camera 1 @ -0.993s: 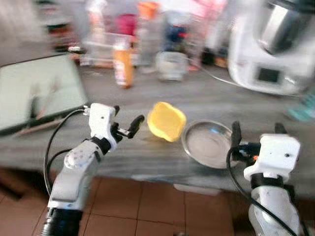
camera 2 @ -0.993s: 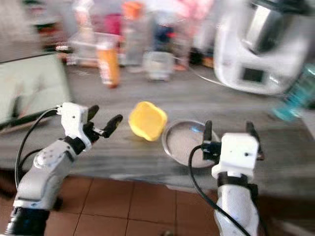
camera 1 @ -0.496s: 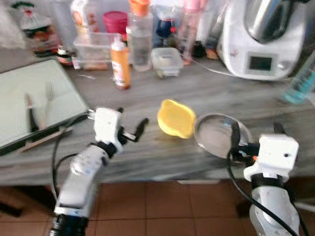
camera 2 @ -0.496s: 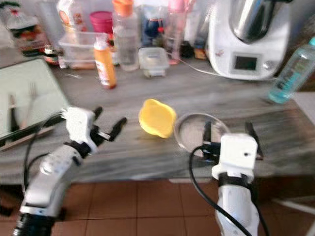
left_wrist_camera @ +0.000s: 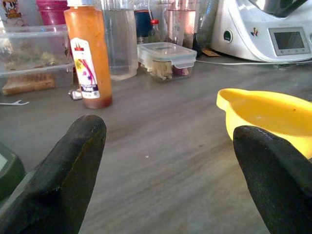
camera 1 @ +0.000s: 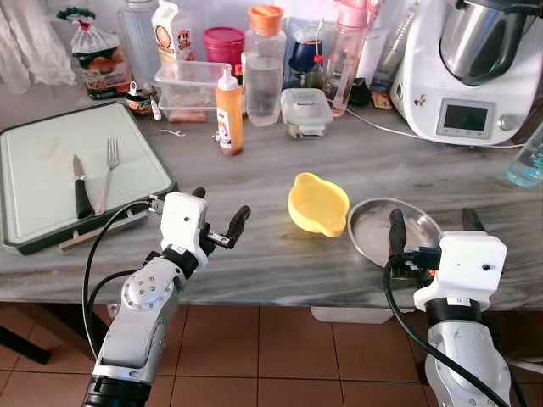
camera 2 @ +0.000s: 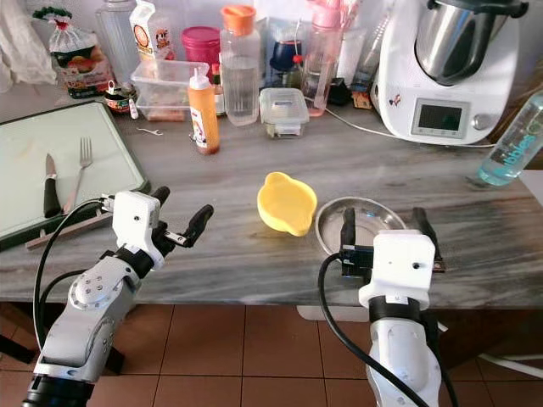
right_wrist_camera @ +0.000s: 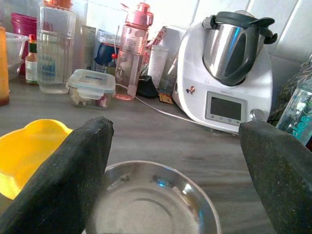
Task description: Setting the table
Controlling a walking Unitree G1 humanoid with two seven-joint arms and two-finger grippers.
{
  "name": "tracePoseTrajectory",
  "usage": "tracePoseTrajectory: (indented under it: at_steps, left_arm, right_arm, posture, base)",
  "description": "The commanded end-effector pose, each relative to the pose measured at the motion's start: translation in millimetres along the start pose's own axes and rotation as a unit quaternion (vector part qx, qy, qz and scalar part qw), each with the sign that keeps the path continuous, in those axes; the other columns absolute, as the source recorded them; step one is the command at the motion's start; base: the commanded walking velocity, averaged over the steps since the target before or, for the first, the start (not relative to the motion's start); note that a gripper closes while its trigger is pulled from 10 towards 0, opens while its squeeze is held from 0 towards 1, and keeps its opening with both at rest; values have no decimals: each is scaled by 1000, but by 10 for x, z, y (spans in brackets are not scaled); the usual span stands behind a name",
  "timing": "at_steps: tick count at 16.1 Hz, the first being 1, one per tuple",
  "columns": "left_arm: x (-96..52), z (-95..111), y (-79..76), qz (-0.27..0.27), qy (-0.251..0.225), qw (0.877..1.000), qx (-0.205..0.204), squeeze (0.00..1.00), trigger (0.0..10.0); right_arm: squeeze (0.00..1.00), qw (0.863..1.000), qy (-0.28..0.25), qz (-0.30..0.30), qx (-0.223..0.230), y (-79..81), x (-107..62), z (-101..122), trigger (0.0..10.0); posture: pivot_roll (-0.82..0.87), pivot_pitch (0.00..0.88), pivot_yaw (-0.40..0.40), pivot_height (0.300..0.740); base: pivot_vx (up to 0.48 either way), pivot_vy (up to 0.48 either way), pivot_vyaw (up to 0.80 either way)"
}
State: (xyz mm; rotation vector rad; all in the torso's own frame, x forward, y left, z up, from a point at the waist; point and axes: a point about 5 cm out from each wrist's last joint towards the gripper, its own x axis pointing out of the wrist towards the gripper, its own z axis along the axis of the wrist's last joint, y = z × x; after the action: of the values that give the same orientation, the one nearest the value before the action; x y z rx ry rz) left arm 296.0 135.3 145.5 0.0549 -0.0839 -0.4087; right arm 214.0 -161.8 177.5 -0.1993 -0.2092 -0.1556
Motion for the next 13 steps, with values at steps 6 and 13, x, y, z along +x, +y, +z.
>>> tracePoseTrajectory:
  at_steps: [6,13]
  left_arm:
    - [38,-35,-7,-9,8,1000,2,0,10000]
    - [77,-57,0,-7,16,1000,3,0,10000]
  right_arm:
    - [0,1000,-2,0,-2,-12,-13,-11,10000]
    - [0,1000,2,-5,-4,-20,-13,-34,10000]
  posture:
    - [56,88,-20,740]
    - [54,87,-16,740]
  base:
    - [0,0,0]
    - [-132,0,0]
